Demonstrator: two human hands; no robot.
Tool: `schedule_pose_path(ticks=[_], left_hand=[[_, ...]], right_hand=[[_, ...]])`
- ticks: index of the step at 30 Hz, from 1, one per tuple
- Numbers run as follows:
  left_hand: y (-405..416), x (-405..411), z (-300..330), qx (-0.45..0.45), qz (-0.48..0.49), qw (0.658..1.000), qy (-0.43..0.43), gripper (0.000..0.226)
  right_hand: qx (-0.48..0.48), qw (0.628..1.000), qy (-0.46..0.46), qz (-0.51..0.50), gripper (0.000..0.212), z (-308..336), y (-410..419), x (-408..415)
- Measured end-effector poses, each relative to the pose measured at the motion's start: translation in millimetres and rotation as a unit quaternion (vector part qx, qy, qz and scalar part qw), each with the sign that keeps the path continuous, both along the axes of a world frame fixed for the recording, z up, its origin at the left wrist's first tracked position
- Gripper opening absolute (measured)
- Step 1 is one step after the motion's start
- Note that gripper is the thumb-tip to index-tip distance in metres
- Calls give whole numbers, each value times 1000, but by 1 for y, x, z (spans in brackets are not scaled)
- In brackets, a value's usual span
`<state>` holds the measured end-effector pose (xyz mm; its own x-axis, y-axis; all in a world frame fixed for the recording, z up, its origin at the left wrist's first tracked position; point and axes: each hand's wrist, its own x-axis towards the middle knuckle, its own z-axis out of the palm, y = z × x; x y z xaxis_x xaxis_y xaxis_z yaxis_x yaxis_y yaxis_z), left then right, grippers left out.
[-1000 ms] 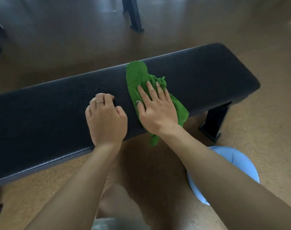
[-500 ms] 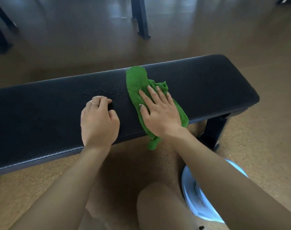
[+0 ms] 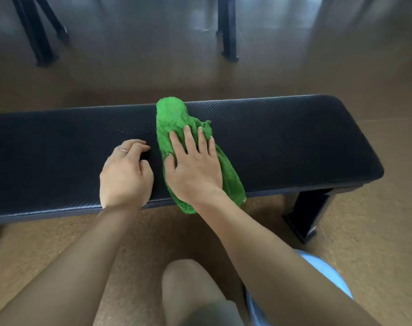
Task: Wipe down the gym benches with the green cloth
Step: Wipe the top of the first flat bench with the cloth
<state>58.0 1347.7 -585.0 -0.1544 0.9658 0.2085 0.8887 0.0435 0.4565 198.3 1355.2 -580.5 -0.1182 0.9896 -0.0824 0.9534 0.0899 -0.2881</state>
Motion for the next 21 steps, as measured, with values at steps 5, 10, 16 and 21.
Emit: schedule_pose_path(ticks=[5, 10, 16, 21], left_hand=[[-1, 3, 2, -6, 3, 1000, -6, 36], [0, 9, 2, 1, 13, 1000, -1, 33], [-1, 4, 2, 1, 2, 1000, 1, 35], [-1, 3, 2, -5, -3, 1000, 6, 34]], right_hand=[[3, 998, -37, -53, 62, -3, 24, 97], [-20, 985, -61, -158, 64, -2, 46, 118], [-6, 999, -29, -32, 64, 2, 34, 17], [-3, 999, -42, -16, 60, -1, 38, 65]])
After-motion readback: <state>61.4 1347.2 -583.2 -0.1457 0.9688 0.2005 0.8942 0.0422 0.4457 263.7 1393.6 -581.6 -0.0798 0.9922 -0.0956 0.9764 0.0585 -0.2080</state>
